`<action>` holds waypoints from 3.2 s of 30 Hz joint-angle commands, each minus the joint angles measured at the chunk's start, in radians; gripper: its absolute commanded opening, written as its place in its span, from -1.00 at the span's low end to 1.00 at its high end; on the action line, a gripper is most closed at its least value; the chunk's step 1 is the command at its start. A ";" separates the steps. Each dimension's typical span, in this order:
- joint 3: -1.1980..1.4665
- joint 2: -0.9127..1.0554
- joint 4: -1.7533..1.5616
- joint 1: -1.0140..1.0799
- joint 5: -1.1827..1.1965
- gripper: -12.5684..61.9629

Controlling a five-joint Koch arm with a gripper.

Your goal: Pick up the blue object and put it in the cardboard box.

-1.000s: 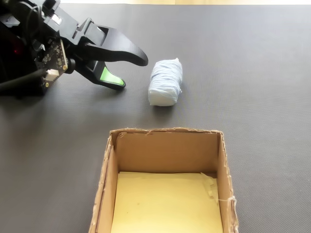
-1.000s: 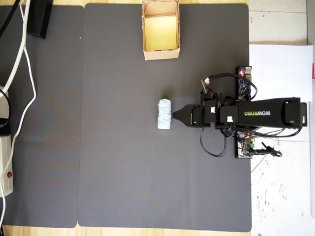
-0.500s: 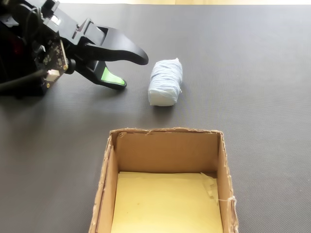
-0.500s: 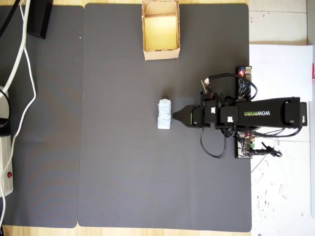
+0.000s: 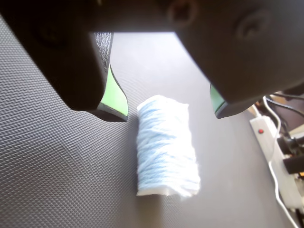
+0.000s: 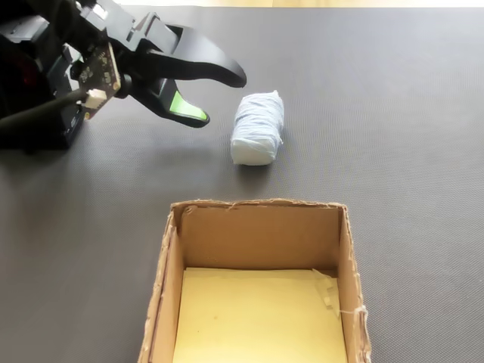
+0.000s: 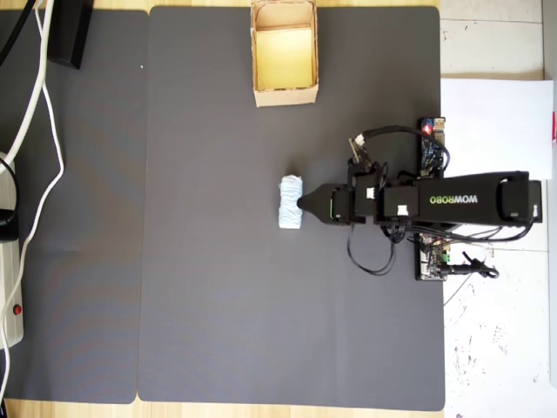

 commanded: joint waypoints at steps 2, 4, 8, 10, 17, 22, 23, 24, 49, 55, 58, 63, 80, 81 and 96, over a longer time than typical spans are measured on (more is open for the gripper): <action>-0.147 0.069 0.130 -0.002 0.032 0.24; -0.206 0.028 0.235 0.000 0.031 0.24; -0.273 -0.051 0.244 -0.003 0.028 0.24; -0.313 -0.100 0.250 -0.005 0.029 0.24; -0.459 -0.367 0.285 -0.023 0.029 0.22; -0.551 -0.543 0.278 -0.028 0.031 0.22; -0.561 -0.569 0.275 -0.028 0.032 0.22; -0.571 -0.595 0.272 -0.028 0.032 0.22; -0.255 -0.486 -0.273 0.029 -0.011 -0.63; -0.189 -0.390 -0.414 0.054 -0.046 -0.63; -0.178 -0.347 -0.437 0.083 -0.060 -0.63; -0.183 -0.281 -0.465 0.147 -0.078 -0.63; -0.707 -0.526 -0.396 0.726 -0.195 -0.62; -0.727 -0.560 -0.382 0.750 -0.193 -0.54; -0.753 -0.540 -0.201 0.736 -0.186 0.12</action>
